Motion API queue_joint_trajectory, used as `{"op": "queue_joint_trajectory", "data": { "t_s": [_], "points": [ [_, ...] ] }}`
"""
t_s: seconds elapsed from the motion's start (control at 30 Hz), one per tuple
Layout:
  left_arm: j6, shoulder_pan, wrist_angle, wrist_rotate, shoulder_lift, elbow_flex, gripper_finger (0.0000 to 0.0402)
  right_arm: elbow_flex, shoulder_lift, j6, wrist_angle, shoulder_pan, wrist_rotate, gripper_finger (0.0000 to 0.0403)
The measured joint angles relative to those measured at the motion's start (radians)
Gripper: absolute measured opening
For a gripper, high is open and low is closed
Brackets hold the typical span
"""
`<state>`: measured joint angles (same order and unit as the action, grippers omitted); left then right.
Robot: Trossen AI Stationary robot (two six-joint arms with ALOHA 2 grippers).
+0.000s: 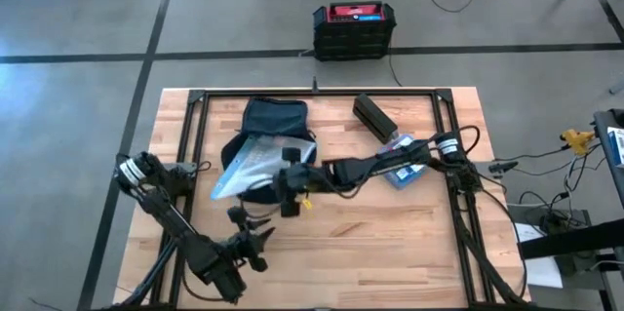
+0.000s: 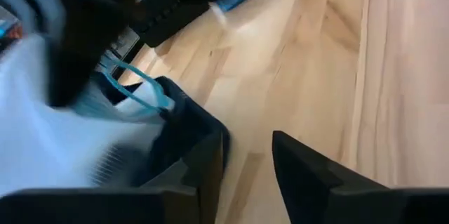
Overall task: Unpack backpack
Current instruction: Put the blue zip bag into the dark blue backpack
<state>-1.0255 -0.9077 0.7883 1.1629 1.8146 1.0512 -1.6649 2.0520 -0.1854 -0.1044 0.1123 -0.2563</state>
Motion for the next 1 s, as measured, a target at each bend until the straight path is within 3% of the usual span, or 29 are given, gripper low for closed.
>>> {"op": "queue_joint_trajectory", "data": {
  "t_s": [0.3,0.5,0.67,0.8,0.87,1.0],
  "points": [
    [-0.194,-0.001,0.166,-0.058,0.066,-0.013,0.0078,-0.270,-0.002,0.028,-0.377,-0.037,-0.001,0.0000],
    [-0.249,0.010,0.237,-0.001,0.079,-0.066,0.0077,-0.414,-0.004,0.042,-0.571,-0.042,0.026,0.0000],
    [-0.249,0.020,0.288,0.112,0.072,-0.091,0.0077,-0.430,-0.004,0.062,-0.618,-0.044,0.033,0.0000],
    [-0.255,0.070,0.257,0.095,0.071,-0.137,0.0079,-0.422,-0.004,0.081,-0.624,-0.049,0.091,0.0000],
    [-0.267,0.107,0.227,0.037,0.068,-0.155,0.0086,-0.421,-0.004,0.089,-0.626,-0.053,0.122,0.0000],
    [-0.267,0.155,0.217,-0.010,0.047,-0.162,0.0111,-0.420,-0.004,0.087,-0.624,-0.054,0.126,0.0000]
  ]
}}
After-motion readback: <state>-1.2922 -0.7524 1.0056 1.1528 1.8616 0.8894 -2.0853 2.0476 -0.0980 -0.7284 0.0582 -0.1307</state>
